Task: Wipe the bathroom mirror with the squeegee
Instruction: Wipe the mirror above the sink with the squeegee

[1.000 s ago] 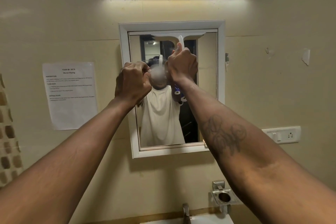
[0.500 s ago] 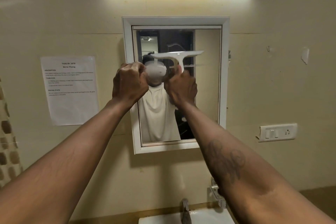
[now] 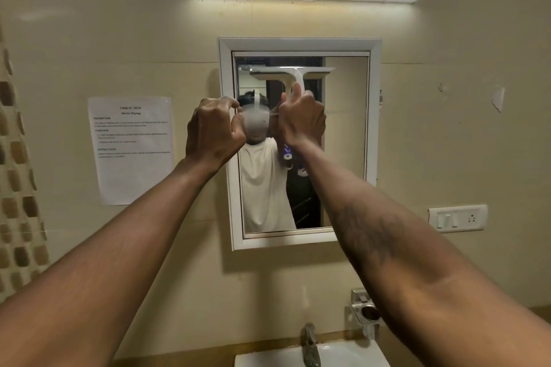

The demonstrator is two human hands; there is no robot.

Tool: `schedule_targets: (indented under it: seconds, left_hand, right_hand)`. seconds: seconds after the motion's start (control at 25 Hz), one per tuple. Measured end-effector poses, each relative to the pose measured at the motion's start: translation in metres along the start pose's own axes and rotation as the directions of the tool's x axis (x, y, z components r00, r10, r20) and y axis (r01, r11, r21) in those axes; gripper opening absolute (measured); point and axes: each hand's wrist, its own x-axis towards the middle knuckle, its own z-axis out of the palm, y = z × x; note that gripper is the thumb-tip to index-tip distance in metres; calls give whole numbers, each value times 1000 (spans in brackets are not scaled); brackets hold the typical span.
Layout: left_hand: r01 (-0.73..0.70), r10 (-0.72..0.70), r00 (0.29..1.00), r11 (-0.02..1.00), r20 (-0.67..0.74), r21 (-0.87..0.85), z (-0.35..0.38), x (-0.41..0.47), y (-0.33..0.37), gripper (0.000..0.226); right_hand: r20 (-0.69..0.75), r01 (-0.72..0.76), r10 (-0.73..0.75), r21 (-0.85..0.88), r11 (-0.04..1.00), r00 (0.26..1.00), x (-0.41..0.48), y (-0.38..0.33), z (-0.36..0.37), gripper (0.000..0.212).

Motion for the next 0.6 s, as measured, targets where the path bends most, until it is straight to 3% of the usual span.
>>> schedule_targets:
  seconds: [0.32, 0.6]
  left_hand:
    - [7, -6, 1000, 1000, -15, 23, -9, 5, -21, 29]
    - [13, -13, 1000, 1000, -4, -9, -3, -2, -18, 29]
  right_hand:
    - [2, -17, 17, -97, 995, 1000, 25, -24, 20, 54]
    - [34, 68, -64, -115, 991, 997, 4, -24, 25, 48]
